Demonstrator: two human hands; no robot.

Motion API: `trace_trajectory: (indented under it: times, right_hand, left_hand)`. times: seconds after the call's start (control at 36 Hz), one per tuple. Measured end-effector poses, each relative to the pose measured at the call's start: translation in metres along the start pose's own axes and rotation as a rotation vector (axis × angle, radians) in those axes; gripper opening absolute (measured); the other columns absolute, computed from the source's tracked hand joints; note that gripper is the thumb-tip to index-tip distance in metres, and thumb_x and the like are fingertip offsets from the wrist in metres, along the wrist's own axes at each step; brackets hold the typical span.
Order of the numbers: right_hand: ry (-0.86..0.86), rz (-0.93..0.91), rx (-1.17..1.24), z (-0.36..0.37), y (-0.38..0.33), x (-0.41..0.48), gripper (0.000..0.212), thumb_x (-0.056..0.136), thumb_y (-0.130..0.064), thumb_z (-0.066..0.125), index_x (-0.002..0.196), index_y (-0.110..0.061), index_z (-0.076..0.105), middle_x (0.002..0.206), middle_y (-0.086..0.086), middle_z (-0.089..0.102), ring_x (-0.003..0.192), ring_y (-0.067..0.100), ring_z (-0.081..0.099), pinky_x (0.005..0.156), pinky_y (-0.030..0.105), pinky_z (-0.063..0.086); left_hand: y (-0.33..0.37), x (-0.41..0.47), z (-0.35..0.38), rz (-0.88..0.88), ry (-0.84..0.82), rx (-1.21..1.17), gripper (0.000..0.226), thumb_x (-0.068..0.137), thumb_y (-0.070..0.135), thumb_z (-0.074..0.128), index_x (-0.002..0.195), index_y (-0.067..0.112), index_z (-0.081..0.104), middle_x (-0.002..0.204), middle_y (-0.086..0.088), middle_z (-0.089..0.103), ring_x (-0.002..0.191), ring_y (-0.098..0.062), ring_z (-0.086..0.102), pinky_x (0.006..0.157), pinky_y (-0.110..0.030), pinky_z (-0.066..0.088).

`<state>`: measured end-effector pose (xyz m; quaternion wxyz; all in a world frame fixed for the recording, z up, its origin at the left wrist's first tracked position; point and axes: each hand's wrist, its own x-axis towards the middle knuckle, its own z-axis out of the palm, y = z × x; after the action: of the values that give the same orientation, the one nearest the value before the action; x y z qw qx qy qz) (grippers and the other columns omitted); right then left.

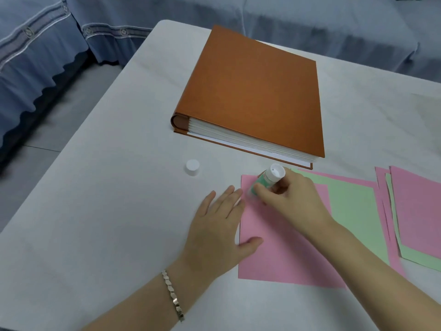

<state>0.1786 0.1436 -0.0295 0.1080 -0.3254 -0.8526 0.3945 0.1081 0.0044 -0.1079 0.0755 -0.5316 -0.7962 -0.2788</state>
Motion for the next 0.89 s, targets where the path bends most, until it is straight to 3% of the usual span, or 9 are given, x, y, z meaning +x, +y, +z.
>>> trace_trajectory:
  times: [0.11, 0.22, 0.31, 0.36, 0.44, 0.53, 0.61, 0.75, 0.89]
  right_hand:
    - [0.056, -0.023, 0.003, 0.004, 0.0, 0.007, 0.008, 0.078, -0.017, 0.067, 0.084, -0.013, 0.064, 0.07, 0.009, 0.065, 0.056, 0.005, 0.044, 0.056, 0.016, 0.038]
    - [0.085, -0.038, 0.015, 0.006, 0.001, 0.013, 0.006, 0.078, -0.017, 0.066, 0.084, -0.016, 0.065, 0.071, 0.001, 0.066, 0.06, 0.005, 0.049, 0.057, 0.013, 0.039]
    - [0.171, -0.004, 0.089, 0.006, 0.005, 0.012, 0.011, 0.079, -0.018, 0.067, 0.077, -0.028, 0.064, 0.071, -0.014, 0.066, 0.065, 0.001, 0.058, 0.061, 0.011, 0.042]
    - [0.296, 0.05, 0.197, 0.001, 0.01, 0.007, 0.004, 0.08, -0.022, 0.068, 0.08, -0.026, 0.067, 0.075, -0.012, 0.068, 0.07, 0.002, 0.062, 0.07, 0.018, 0.05]
    - [0.392, 0.141, 0.321, -0.012, 0.015, -0.003, 0.023, 0.075, -0.034, 0.064, 0.086, -0.014, 0.068, 0.081, 0.001, 0.071, 0.078, 0.021, 0.068, 0.079, 0.045, 0.054]
    - [0.258, 0.162, 0.36, -0.022, 0.019, -0.015, 0.019, 0.082, -0.024, 0.065, 0.094, -0.01, 0.068, 0.084, 0.005, 0.073, 0.078, 0.025, 0.069, 0.082, 0.052, 0.053]
    - [0.103, 0.154, 0.424, -0.024, 0.017, -0.026, 0.013, 0.085, -0.009, 0.061, 0.098, -0.009, 0.065, 0.079, 0.002, 0.073, 0.071, 0.02, 0.068, 0.08, 0.046, 0.055]
    - [0.004, 0.094, 0.411, -0.018, -0.001, -0.025, 0.007, 0.081, -0.008, 0.066, 0.083, -0.013, 0.062, 0.068, -0.003, 0.069, 0.064, 0.02, 0.065, 0.074, 0.042, 0.055]
    - [-0.068, 0.015, 0.143, -0.008, -0.008, -0.017, 0.009, 0.076, -0.015, 0.068, 0.076, -0.021, 0.062, 0.074, -0.011, 0.066, 0.069, 0.009, 0.059, 0.061, 0.016, 0.044]
  left_hand:
    - [0.001, 0.0, 0.0, 0.002, 0.024, 0.016, 0.063, 0.072, 0.057, 0.054, 0.104, 0.005, 0.07, 0.121, -0.007, 0.063, 0.121, -0.016, 0.049, 0.101, -0.042, 0.035]
    - [0.0, 0.0, 0.0, 0.015, 0.042, 0.031, 0.062, 0.072, 0.056, 0.054, 0.103, 0.003, 0.069, 0.121, -0.007, 0.064, 0.121, -0.016, 0.048, 0.1, -0.042, 0.035]
    - [0.0, 0.0, 0.0, 0.023, 0.042, 0.033, 0.062, 0.073, 0.055, 0.055, 0.103, 0.003, 0.069, 0.121, -0.008, 0.064, 0.12, -0.018, 0.052, 0.1, -0.043, 0.036]
    - [0.0, 0.0, -0.002, 0.034, 0.038, 0.03, 0.059, 0.074, 0.054, 0.056, 0.104, 0.005, 0.069, 0.119, -0.008, 0.064, 0.117, -0.021, 0.057, 0.098, -0.044, 0.037]
    - [0.001, 0.0, -0.005, 0.133, 0.065, 0.006, 0.038, 0.079, 0.043, 0.059, 0.094, 0.011, 0.072, 0.109, -0.006, 0.068, 0.104, -0.022, 0.063, 0.093, -0.04, 0.04]
    - [0.002, -0.002, -0.006, 0.272, 0.078, -0.009, 0.022, 0.086, 0.029, 0.057, 0.08, 0.014, 0.072, 0.1, -0.002, 0.07, 0.094, -0.019, 0.065, 0.089, -0.035, 0.043]
    - [0.003, -0.002, -0.007, 0.327, 0.074, -0.035, 0.024, 0.089, 0.023, 0.054, 0.081, 0.013, 0.074, 0.1, -0.003, 0.071, 0.093, -0.019, 0.065, 0.089, -0.033, 0.044]
    - [0.002, -0.005, -0.008, 0.323, 0.013, -0.087, 0.028, 0.084, 0.032, 0.06, 0.091, 0.009, 0.073, 0.105, -0.007, 0.07, 0.099, -0.021, 0.064, 0.088, -0.035, 0.046]
    - [0.001, -0.007, -0.009, 0.319, -0.046, -0.131, 0.034, 0.083, 0.038, 0.06, 0.099, 0.011, 0.072, 0.11, -0.007, 0.067, 0.102, -0.019, 0.058, 0.092, -0.035, 0.042]
